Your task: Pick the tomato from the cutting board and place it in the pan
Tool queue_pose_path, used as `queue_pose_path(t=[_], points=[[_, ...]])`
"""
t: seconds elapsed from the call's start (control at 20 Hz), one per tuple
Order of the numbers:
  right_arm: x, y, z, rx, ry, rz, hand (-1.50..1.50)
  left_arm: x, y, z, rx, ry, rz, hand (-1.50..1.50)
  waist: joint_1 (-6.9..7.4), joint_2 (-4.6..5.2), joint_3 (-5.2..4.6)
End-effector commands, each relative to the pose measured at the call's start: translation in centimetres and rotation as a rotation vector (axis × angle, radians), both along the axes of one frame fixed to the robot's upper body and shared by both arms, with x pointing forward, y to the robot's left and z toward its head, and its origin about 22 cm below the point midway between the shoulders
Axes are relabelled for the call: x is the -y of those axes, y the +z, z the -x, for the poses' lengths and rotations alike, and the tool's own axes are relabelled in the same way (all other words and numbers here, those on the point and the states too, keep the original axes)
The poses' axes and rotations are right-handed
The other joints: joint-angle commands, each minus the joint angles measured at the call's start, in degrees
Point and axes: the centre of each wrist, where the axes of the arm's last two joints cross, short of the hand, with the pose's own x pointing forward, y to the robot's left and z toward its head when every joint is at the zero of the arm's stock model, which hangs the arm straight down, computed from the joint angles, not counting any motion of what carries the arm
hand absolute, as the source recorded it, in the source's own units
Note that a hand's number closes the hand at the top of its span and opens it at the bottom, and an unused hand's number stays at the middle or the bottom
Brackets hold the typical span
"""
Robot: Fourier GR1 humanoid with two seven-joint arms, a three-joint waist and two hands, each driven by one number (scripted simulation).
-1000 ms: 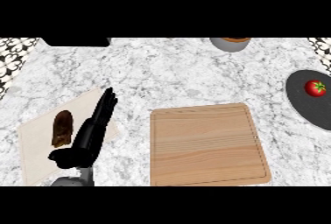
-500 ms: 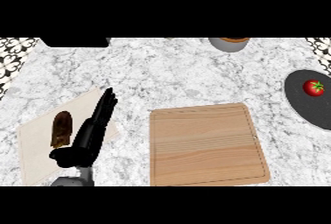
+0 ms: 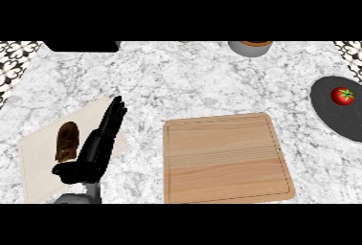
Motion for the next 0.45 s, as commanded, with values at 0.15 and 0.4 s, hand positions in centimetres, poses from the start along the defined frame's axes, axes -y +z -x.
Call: queue_pose_path(t=[0.15, 0.4], points=[[-0.2, -2.0, 2.6, 0.03, 0.051, 0.012, -1.5, -0.3, 0.6, -0.3, -0.01, 0.009, -0.001, 0.0, -0.36, -0.14, -0.06], [-1.0, -0.8, -0.8, 0.033, 0.02, 0.112, -1.5, 0.5, 0.9, 0.2, -0.004, -0.003, -0.006, 0.0, 0.13, -0.02, 0.0]])
